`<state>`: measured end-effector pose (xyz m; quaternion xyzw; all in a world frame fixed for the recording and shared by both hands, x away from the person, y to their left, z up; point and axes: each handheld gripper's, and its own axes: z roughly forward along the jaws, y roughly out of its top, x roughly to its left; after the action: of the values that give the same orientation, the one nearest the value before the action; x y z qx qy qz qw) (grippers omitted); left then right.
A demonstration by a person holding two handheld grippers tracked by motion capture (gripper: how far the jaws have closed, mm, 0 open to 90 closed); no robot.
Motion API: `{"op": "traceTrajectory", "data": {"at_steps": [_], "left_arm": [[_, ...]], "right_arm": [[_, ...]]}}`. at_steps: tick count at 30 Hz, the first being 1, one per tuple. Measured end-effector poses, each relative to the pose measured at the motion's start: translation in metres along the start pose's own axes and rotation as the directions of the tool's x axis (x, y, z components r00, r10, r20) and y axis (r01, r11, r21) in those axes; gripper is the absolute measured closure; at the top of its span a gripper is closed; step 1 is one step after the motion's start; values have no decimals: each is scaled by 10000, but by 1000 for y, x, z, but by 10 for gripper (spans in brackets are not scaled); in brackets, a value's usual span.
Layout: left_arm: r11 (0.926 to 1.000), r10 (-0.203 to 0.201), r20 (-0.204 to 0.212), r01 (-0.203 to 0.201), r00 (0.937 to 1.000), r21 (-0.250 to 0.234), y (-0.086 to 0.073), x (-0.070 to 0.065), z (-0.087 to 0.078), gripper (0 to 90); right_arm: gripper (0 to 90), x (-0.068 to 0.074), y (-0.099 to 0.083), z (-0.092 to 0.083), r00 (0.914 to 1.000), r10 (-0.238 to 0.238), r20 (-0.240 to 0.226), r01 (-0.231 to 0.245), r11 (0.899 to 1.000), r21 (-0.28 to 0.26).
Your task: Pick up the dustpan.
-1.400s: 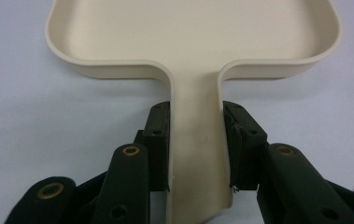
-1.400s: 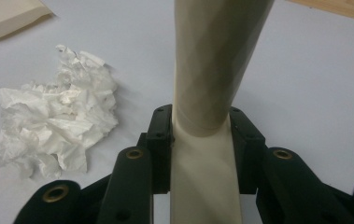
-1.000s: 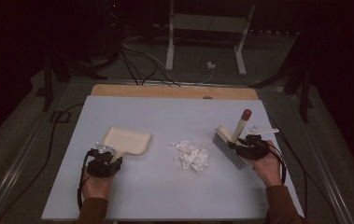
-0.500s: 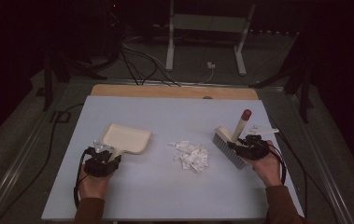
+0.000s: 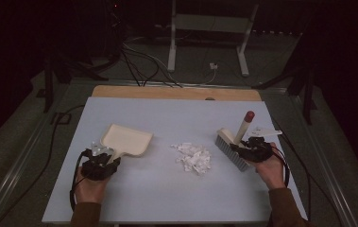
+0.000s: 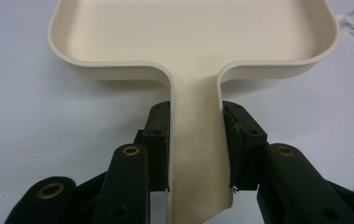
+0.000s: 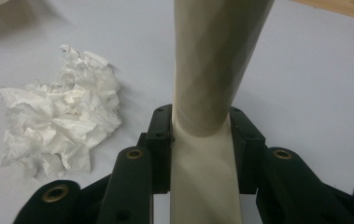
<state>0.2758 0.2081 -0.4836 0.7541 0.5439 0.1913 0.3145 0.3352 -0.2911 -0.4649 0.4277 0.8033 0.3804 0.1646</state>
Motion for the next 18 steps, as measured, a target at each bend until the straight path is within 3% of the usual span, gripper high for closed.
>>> {"op": "traceTrajectory", "data": {"at_steps": [10,18], "left_arm": [[9987,485,384,-479,9981,-151,1,3,-11,665],[9952,978,716,-973,9926,-105,1,1,-17,665]], "right_arm": [[666,0,0,0,10000,52,83,-52,10000,-45],[663,0,0,1,9999,83,101,-82,9999,-107]]}}
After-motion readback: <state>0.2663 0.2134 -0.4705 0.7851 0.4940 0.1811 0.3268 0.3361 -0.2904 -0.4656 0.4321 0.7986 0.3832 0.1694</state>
